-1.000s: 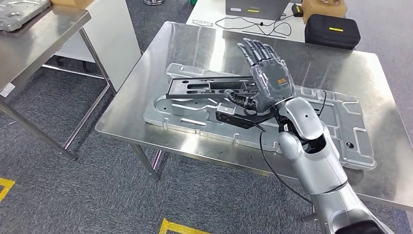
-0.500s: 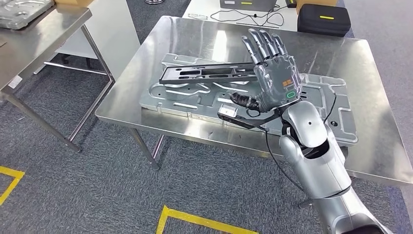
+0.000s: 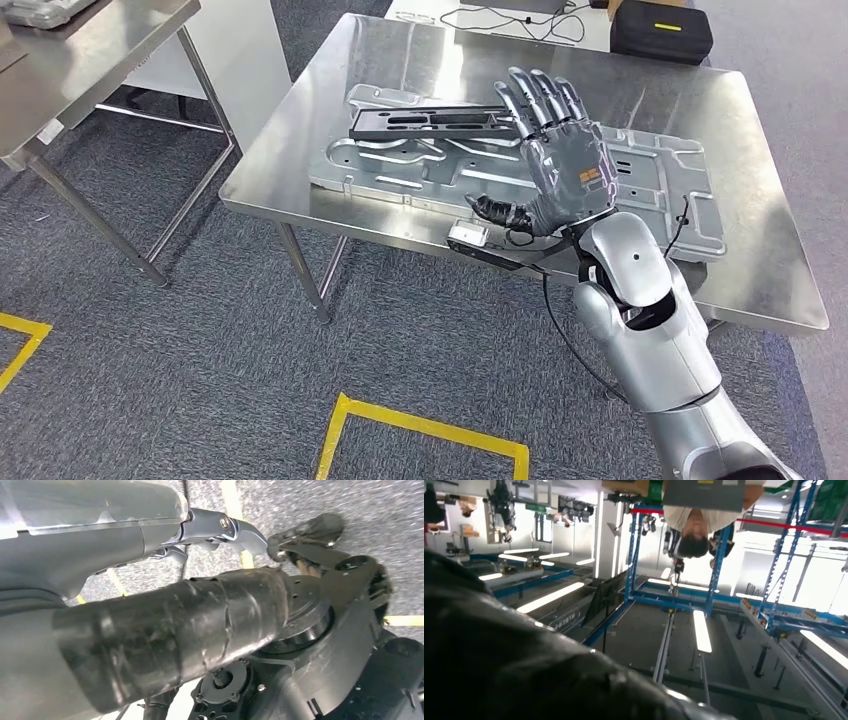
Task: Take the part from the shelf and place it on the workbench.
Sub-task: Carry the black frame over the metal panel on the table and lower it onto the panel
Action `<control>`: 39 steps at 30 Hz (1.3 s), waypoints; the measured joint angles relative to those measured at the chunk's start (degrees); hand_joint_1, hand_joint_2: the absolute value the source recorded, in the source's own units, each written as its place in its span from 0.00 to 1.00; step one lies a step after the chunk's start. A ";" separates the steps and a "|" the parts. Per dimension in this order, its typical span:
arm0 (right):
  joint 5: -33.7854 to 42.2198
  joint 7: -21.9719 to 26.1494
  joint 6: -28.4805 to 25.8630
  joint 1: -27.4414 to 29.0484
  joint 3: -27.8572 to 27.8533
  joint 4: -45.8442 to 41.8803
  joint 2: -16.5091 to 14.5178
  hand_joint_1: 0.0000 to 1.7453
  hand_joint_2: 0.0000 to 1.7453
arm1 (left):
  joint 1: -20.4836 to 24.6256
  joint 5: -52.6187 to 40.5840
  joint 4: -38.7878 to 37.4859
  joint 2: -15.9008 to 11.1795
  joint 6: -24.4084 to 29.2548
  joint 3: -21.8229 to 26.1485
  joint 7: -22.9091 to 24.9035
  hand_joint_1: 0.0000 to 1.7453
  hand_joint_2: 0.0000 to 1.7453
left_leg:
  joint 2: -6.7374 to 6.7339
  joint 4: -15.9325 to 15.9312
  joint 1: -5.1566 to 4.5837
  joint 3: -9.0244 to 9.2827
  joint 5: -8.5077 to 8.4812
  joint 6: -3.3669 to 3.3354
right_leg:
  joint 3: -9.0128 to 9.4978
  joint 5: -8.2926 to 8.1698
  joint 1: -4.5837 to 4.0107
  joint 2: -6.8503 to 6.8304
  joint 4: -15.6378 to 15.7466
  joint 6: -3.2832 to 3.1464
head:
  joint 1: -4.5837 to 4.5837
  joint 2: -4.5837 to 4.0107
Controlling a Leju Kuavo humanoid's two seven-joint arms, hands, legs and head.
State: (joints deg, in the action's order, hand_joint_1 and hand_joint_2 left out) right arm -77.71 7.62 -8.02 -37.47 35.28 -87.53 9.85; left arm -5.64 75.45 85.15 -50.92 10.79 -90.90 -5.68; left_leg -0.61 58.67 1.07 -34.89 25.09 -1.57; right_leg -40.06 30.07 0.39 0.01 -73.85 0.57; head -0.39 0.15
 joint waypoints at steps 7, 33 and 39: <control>5.81 2.33 1.78 0.29 0.70 1.06 2.14 0.00 0.00 | -0.24 2.27 0.22 -0.06 1.15 -0.06 -1.64 0.00 0.00 | 0.18 -0.24 -0.20 -2.32 -2.65 1.91 | 9.34 -1.64 -0.46 -0.02 15.76 -1.62 | -0.01 0.00; 30.24 -0.82 5.44 24.36 -18.40 49.37 -2.56 0.00 0.00 | -1.33 10.84 11.73 -0.07 16.34 -0.04 -4.85 0.00 0.00 | -2.60 0.22 -0.06 -1.82 -1.41 0.19 | 8.93 -0.02 0.76 -2.05 10.23 1.15 | 0.17 0.00; 49.96 -5.63 12.21 28.26 -37.63 63.16 -2.98 0.00 0.00 | -0.34 7.85 11.50 1.04 14.41 -0.08 -1.71 0.00 0.00 | -3.60 1.00 0.14 -2.46 -0.96 2.26 | 10.58 -1.02 0.07 -1.87 16.63 -1.48 | 0.06 0.00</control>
State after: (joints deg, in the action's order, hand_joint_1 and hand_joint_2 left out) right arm -27.74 1.99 4.19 -9.21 -2.35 -24.36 6.87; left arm -5.99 83.29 96.66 -49.87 25.20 -90.98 -7.39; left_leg -4.21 59.66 1.21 -37.35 24.13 0.69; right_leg -29.47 29.05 0.47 -1.87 -57.22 -0.91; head -0.33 0.15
